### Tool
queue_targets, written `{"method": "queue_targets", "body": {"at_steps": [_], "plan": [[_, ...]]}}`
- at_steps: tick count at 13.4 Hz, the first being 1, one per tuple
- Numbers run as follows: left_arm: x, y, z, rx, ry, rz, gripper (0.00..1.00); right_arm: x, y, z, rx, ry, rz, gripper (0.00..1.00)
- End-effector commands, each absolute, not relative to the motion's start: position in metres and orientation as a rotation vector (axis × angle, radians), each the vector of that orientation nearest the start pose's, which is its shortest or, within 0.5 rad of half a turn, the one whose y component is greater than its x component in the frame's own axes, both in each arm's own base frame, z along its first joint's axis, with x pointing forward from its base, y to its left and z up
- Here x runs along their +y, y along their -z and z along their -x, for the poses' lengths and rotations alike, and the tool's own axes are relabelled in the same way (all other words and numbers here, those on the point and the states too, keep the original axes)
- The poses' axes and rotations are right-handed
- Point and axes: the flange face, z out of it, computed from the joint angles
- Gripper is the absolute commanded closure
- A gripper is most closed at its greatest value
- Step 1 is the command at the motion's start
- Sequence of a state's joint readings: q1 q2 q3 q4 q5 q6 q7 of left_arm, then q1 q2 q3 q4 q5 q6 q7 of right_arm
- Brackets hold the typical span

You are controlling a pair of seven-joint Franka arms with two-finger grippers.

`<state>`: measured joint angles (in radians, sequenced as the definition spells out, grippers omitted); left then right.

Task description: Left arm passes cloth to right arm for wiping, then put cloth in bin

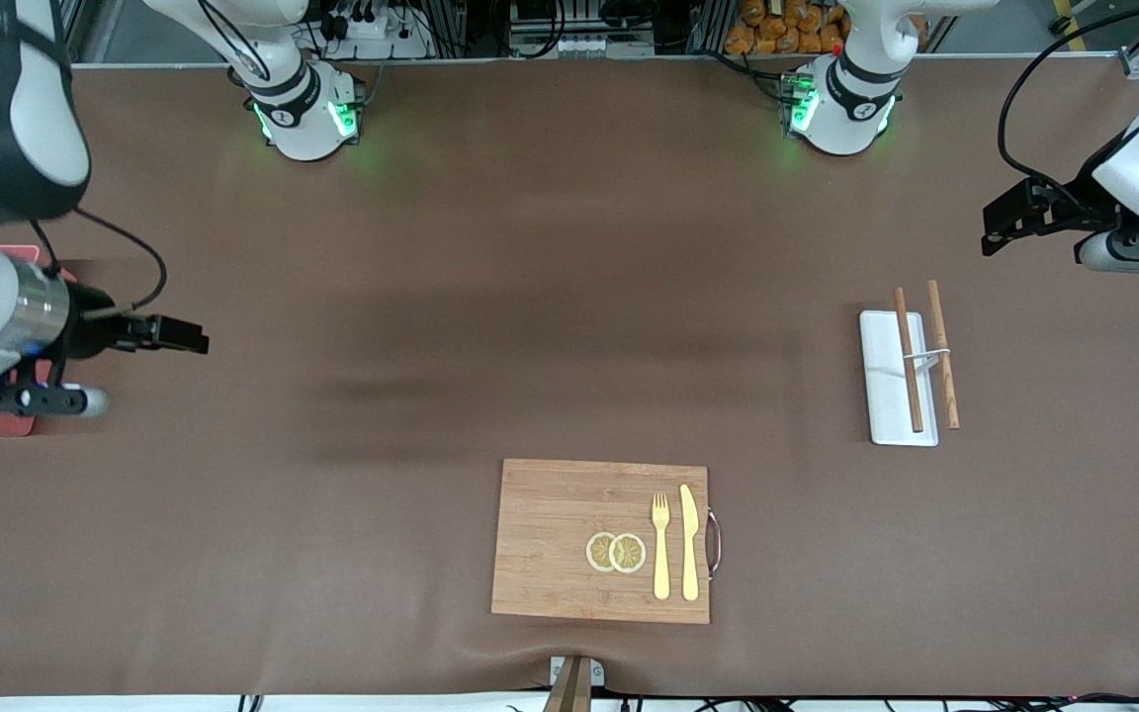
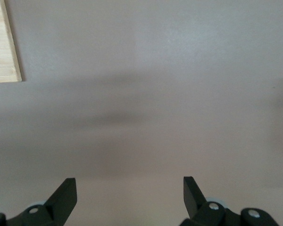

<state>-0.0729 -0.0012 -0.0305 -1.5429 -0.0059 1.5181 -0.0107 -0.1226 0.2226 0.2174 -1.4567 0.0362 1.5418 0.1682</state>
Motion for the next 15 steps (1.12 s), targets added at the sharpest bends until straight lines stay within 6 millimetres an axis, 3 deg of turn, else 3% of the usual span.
{"method": "queue_targets", "body": {"at_steps": [1, 4, 7, 11, 15], "plan": [[-0.056, -0.637, -0.548, 0.137, -0.022, 3.138, 0.00, 0.043, -0.593, -0.574, 0.170, -0.117, 3.118, 0.00], [-0.056, -0.635, -0.549, 0.137, -0.026, 3.138, 0.00, -0.005, -0.623, -0.561, 0.125, -0.063, 3.124, 0.00], [-0.057, -0.635, -0.549, 0.140, -0.027, 3.139, 0.00, -0.013, -0.640, -0.552, 0.124, -0.029, 3.131, 0.00], [-0.059, -0.636, -0.548, 0.147, -0.024, 3.139, 0.00, -0.026, -0.631, -0.560, 0.145, -0.012, 3.140, 0.00], [-0.056, -0.634, -0.550, 0.138, -0.032, 3.141, 0.00, -0.015, -0.629, -0.560, 0.133, -0.024, 3.141, 0.00]]}}
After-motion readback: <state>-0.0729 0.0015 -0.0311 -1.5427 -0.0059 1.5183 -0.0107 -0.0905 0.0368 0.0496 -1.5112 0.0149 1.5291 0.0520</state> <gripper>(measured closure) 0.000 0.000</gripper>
